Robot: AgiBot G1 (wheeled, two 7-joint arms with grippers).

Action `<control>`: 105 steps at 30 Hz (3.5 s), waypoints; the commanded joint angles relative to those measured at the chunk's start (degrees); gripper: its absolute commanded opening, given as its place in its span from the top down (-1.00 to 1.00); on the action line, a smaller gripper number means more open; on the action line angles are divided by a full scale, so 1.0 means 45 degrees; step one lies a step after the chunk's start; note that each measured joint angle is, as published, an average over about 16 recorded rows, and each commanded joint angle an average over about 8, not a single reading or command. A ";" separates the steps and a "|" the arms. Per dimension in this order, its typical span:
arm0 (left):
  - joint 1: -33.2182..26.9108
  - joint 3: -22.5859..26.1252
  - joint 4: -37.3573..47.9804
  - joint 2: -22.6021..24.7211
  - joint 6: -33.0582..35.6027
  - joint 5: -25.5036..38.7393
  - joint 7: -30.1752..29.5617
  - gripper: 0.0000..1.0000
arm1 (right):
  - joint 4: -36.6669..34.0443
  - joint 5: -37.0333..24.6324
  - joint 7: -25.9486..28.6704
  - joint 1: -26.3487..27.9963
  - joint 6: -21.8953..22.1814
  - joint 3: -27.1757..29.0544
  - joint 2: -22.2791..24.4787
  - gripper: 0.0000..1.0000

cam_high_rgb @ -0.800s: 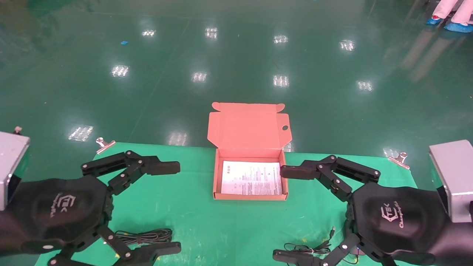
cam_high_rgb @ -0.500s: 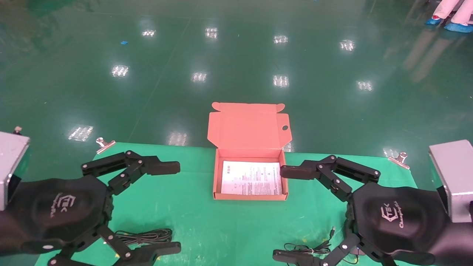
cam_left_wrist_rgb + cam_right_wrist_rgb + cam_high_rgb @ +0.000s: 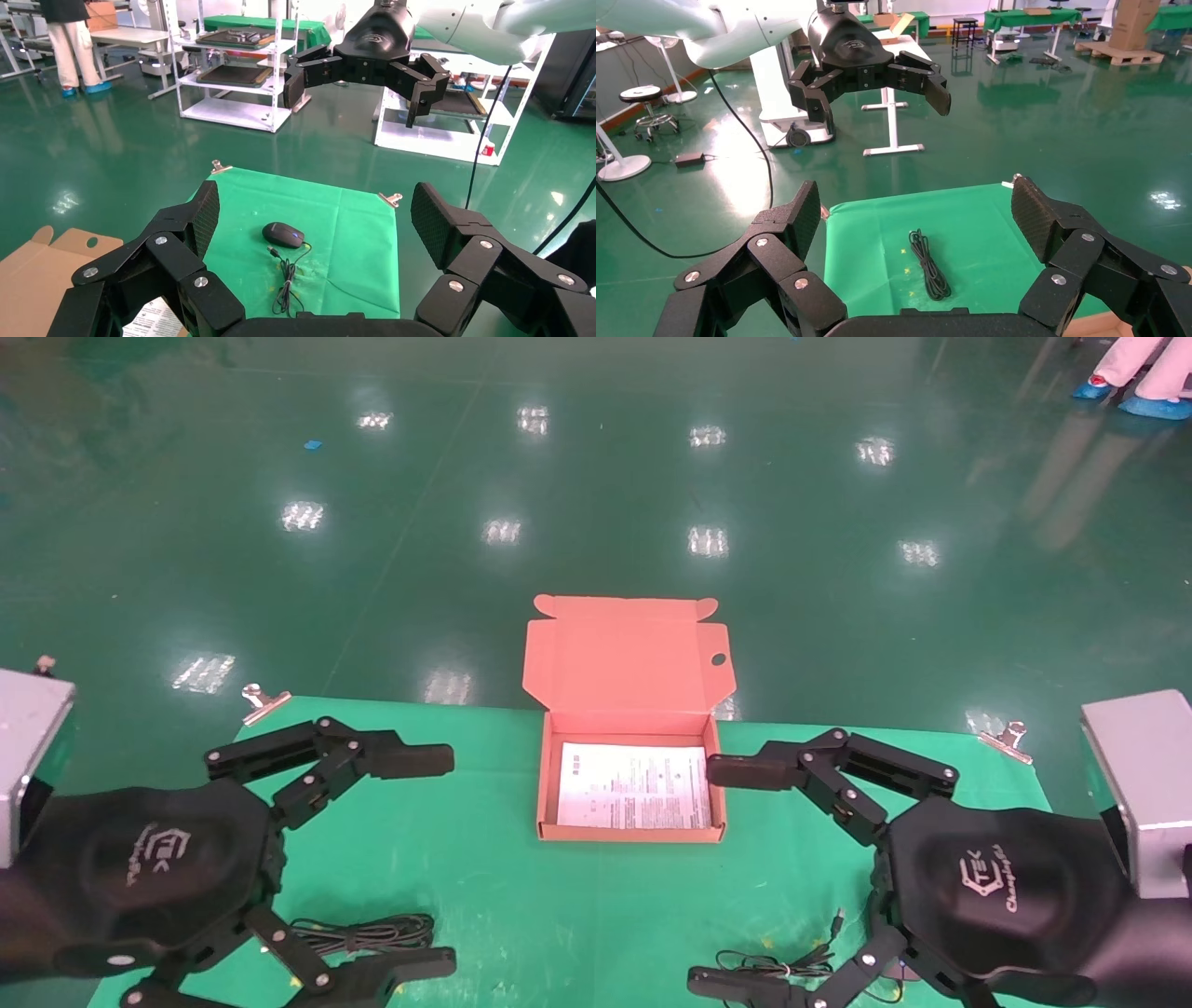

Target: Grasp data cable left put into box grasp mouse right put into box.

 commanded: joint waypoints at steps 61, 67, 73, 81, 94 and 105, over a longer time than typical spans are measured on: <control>-0.1143 0.1456 -0.0682 0.0146 0.0195 0.3180 -0.0504 -1.00 | 0.0562 -0.2329 -0.0920 0.0624 -0.1010 -0.0866 0.1599 -1.00; -0.2588 0.2991 -0.0691 0.0653 0.0550 0.6316 -0.1108 -1.00 | 0.0643 -0.4508 -0.2347 0.1810 -0.1139 -0.2498 0.1966 -1.00; -0.3849 0.4526 -0.0498 0.1331 0.0746 0.9248 -0.1452 -1.00 | 0.0599 -0.7085 -0.3681 0.3504 -0.1145 -0.4545 0.1441 -1.00; -0.4673 0.6237 0.0010 0.2382 0.0431 1.2793 -0.1671 -1.00 | 0.0529 -1.0428 -0.4967 0.5087 -0.0753 -0.6968 0.0301 -1.00; -0.3823 0.7522 0.0883 0.3817 -0.1897 1.6865 -0.2820 -1.00 | -0.0163 -1.3887 -0.5630 0.4404 0.1841 -0.8120 -0.1249 -1.00; -0.2857 0.7525 0.1464 0.4147 -0.3562 1.8200 -0.4442 -1.00 | -0.2224 -1.4683 -0.5912 0.3570 0.3870 -0.8349 -0.2668 -1.00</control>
